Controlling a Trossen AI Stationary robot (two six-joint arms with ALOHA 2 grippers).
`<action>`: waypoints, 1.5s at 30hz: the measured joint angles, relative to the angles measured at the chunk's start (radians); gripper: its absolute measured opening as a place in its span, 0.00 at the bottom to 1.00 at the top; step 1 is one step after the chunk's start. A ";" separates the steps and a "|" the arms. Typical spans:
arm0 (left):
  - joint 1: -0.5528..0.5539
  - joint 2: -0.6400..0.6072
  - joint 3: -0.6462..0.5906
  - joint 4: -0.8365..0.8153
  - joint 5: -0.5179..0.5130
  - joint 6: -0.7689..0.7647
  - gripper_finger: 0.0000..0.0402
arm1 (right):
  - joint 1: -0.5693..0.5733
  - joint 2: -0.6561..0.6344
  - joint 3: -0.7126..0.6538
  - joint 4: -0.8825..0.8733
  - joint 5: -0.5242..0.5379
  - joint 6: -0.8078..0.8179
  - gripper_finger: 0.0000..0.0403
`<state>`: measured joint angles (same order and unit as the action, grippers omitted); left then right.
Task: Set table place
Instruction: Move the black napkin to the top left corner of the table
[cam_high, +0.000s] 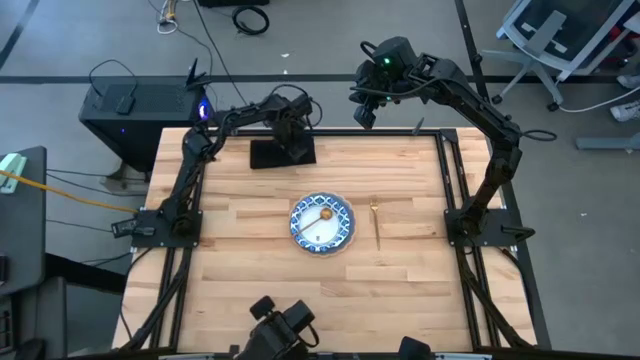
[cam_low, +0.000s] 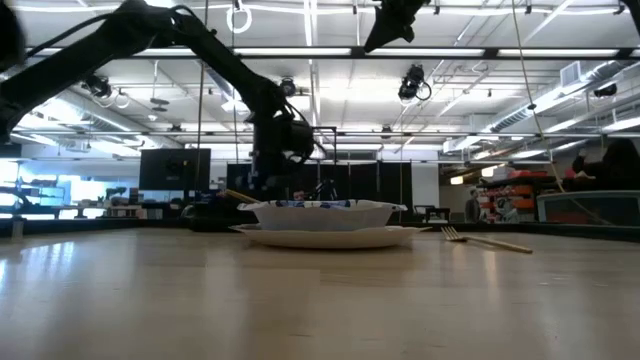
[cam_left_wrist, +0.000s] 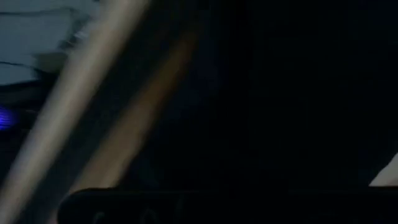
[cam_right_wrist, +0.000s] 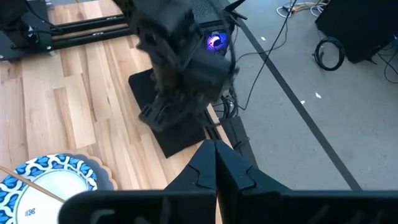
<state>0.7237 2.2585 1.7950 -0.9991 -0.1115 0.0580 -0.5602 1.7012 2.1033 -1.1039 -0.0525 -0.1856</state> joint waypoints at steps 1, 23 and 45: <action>0.002 -0.012 0.010 -0.001 -0.022 -0.003 0.01 | 0.000 0.000 0.000 0.000 0.000 0.000 0.00; -0.128 -0.019 -0.060 0.085 0.066 0.038 0.01 | 0.000 0.000 0.000 -0.008 0.000 -0.001 0.00; -0.026 -0.036 -0.182 -0.160 -0.119 0.017 0.01 | 0.000 0.000 0.000 -0.007 0.000 -0.019 0.00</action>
<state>0.6979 2.2227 1.6133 -1.1594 -0.2307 0.0752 -0.5602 1.7012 2.1033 -1.1110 -0.0526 -0.2050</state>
